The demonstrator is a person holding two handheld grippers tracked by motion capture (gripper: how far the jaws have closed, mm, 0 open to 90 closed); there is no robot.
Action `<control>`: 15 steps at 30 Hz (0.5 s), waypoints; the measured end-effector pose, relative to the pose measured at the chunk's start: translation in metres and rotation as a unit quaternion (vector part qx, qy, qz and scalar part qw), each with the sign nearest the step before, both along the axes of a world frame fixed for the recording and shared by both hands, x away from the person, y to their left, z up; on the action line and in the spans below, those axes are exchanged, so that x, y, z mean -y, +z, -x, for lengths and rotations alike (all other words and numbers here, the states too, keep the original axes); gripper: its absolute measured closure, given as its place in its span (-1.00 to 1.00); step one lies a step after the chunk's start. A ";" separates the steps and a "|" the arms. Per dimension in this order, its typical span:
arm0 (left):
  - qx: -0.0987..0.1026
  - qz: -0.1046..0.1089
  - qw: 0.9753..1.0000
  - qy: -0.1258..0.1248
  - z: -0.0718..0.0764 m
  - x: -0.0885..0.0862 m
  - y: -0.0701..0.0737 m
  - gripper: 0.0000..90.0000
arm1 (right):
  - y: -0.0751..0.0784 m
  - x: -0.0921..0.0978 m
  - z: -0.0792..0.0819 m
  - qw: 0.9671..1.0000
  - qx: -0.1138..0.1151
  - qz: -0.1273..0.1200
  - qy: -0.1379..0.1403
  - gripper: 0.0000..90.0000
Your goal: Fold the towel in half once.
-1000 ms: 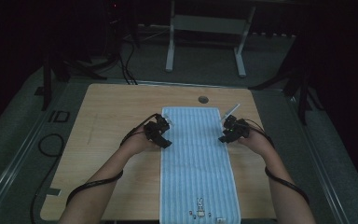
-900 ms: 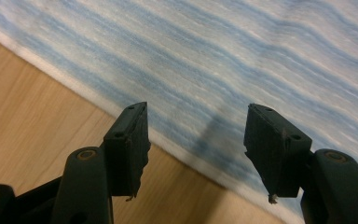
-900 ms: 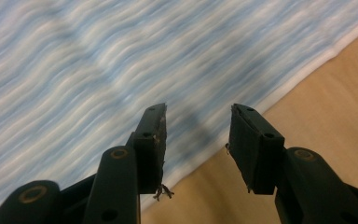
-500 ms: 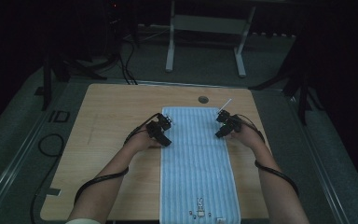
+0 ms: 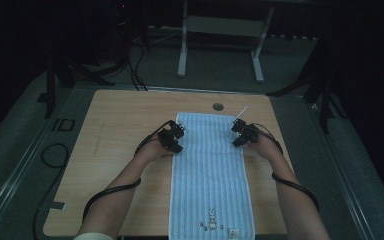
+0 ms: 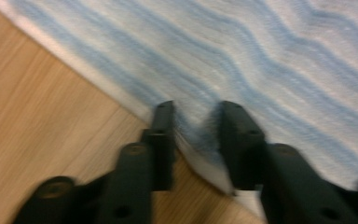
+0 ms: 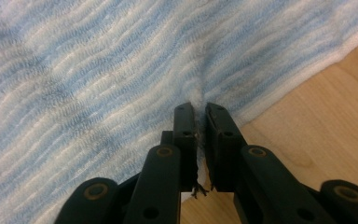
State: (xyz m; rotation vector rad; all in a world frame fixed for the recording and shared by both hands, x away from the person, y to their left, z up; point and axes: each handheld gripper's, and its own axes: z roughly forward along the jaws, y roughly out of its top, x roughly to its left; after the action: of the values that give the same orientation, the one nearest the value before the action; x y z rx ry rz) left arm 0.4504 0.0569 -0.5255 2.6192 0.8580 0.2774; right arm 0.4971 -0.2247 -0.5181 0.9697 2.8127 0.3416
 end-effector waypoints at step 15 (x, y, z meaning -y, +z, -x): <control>0.010 0.032 0.999 0.004 0.007 -0.007 0.031 0.93 | 0.028 0.004 0.012 0.999 0.033 -0.025 0.008 0.91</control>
State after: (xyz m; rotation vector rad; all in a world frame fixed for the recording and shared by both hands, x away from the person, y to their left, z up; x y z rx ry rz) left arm 0.4433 0.0640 -0.4947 2.5498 0.8572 0.2743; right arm 0.4851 -0.2287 -0.4903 0.9282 2.7665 0.4394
